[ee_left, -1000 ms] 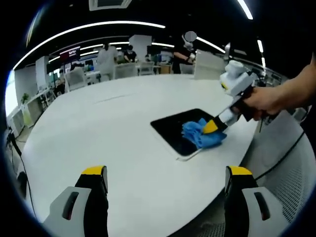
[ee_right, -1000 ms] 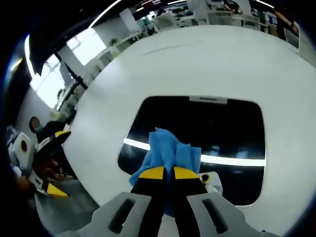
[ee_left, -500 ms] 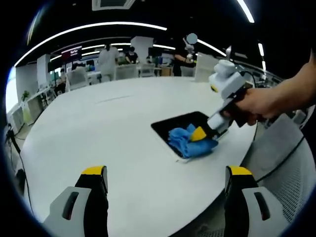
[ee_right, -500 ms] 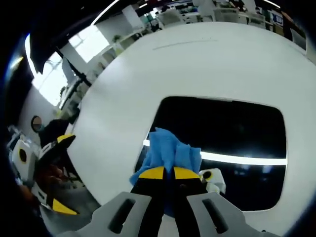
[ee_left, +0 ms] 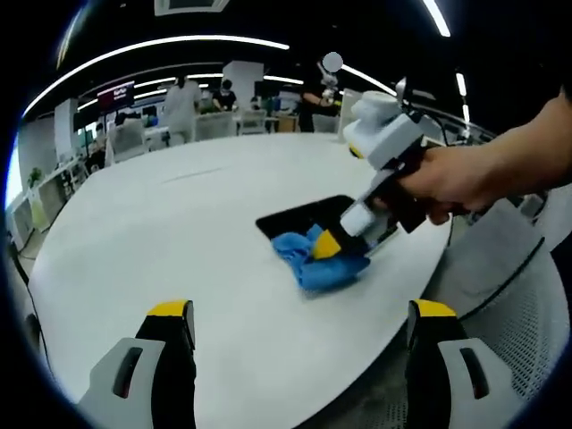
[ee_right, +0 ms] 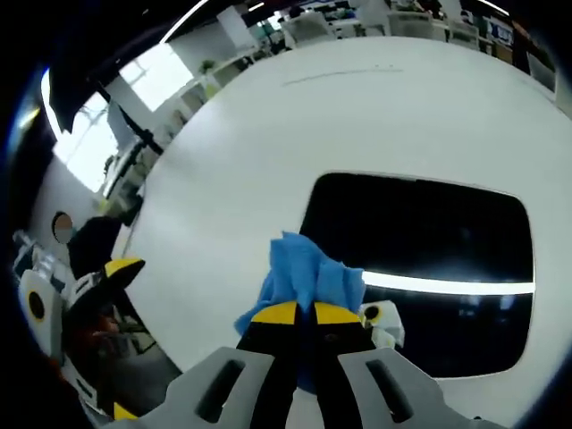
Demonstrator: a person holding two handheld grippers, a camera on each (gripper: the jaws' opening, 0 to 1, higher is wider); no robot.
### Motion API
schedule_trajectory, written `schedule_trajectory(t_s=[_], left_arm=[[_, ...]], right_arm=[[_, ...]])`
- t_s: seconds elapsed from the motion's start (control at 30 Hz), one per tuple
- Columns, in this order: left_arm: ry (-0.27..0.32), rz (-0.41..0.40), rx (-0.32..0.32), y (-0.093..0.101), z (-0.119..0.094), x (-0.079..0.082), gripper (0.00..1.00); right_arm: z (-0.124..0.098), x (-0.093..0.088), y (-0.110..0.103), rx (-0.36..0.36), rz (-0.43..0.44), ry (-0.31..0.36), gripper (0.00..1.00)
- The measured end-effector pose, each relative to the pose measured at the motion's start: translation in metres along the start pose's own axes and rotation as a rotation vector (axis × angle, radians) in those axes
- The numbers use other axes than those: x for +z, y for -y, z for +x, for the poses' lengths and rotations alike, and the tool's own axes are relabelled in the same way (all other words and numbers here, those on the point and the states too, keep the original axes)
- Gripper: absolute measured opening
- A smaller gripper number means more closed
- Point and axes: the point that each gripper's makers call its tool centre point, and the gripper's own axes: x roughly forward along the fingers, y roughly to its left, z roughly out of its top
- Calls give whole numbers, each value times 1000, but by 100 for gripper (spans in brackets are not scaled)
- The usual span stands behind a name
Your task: Wipe the mirror surface with the cleaning cloth until all visible marks leave the cleaned area.
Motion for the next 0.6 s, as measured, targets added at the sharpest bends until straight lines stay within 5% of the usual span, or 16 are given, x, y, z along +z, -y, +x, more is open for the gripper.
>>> schedule_trajectory(t_s=[0.37,0.6], left_arm=[[1,14,-8,2,1,1,99],[5,-1,9,-2,0,1,99]], right_arm=[[1,1,-3,2,-72,-36,0],[0,0,-4,-18,-232,-27,0]])
